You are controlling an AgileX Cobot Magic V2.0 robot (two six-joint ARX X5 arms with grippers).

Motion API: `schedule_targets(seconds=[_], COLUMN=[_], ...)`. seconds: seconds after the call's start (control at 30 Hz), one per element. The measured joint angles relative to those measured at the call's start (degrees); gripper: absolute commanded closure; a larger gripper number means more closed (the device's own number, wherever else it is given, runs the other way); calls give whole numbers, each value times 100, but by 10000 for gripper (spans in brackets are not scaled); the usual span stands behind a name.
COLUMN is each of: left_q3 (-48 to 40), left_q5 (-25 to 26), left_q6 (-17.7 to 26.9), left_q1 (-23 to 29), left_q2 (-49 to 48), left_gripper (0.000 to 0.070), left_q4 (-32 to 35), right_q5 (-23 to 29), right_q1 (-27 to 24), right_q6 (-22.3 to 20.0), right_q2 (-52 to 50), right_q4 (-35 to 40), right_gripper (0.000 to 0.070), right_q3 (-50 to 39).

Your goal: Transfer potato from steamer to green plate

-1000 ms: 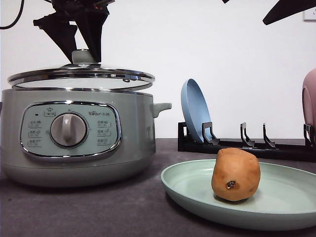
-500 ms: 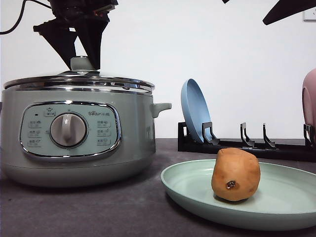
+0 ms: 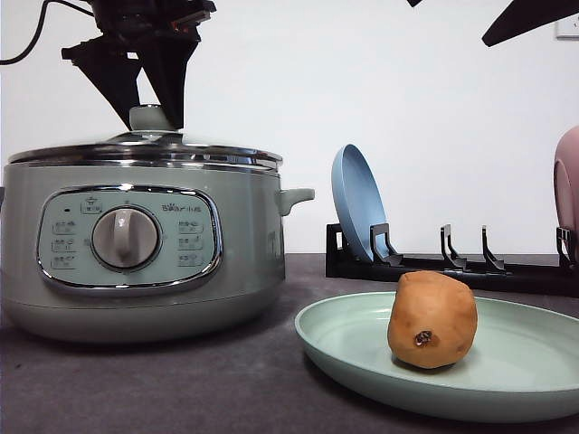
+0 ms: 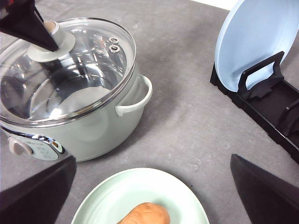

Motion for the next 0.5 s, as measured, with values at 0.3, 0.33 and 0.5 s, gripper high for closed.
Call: schedule_targets(seconds=[0.3, 0.33, 0.5], left_q3=[6, 9, 24], left_q5=[-86, -117, -264], left_q6=[-1, -1, -10], left_q1=[-76, -82, -135], left_q2=[22, 22, 27], left_gripper=[699, 699, 654], left_q4=[-20, -33, -59], right_q5=[0, 1, 1], right_q1=[1, 2, 0], right_q6=[-2, -2, -2], right_q2=[0, 0, 0], right_q4=[0, 0, 0], right_gripper=[33, 33, 33], right_q3=[0, 0, 0])
